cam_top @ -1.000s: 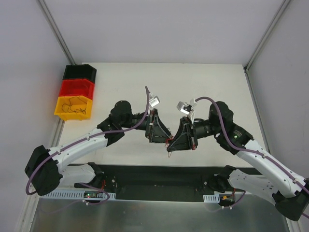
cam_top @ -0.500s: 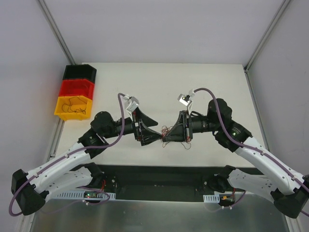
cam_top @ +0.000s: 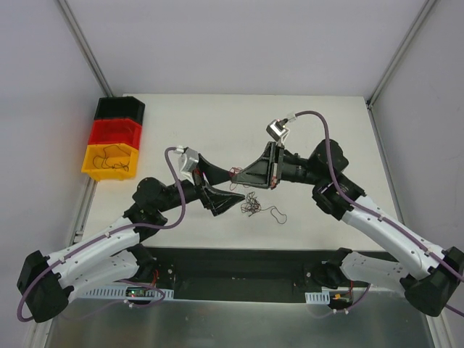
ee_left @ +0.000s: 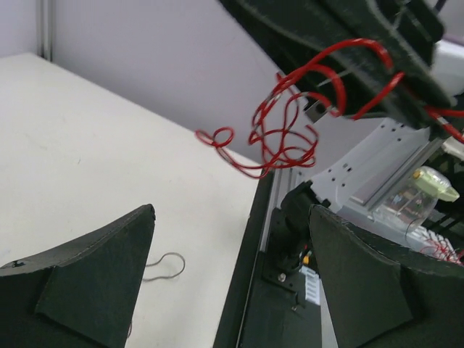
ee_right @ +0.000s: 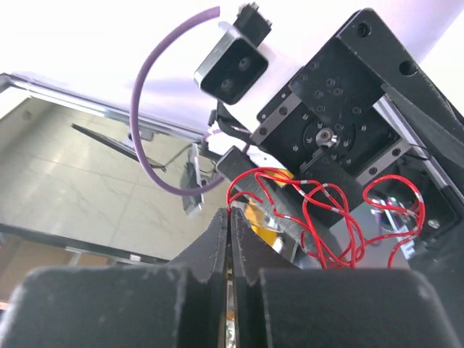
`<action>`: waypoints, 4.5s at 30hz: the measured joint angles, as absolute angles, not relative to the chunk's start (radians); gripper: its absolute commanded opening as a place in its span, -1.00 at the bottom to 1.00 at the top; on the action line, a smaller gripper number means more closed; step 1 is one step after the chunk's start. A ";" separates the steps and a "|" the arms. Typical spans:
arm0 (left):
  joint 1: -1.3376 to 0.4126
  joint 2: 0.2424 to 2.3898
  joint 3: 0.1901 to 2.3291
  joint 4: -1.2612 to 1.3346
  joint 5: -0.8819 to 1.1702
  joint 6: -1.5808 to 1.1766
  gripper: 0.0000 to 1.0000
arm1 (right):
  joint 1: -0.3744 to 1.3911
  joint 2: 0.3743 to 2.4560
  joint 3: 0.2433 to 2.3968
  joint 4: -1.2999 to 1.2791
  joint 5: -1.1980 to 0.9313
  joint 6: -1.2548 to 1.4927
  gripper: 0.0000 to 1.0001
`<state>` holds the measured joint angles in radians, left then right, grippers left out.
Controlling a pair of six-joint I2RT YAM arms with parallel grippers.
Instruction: Untangle the cables
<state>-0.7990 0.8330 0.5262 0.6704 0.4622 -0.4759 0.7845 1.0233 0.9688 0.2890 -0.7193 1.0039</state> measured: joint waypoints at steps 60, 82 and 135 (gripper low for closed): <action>-0.799 0.720 0.379 0.165 -0.137 -0.459 -0.76 | 0.741 0.985 1.326 -0.033 -0.609 0.643 -0.99; -0.673 0.717 0.689 0.080 0.398 -0.450 0.13 | 0.739 0.956 1.308 -0.068 -0.697 0.591 -0.99; -0.780 1.196 0.780 0.726 0.944 -0.801 -0.21 | 0.757 0.979 1.260 0.205 -0.908 0.725 -0.99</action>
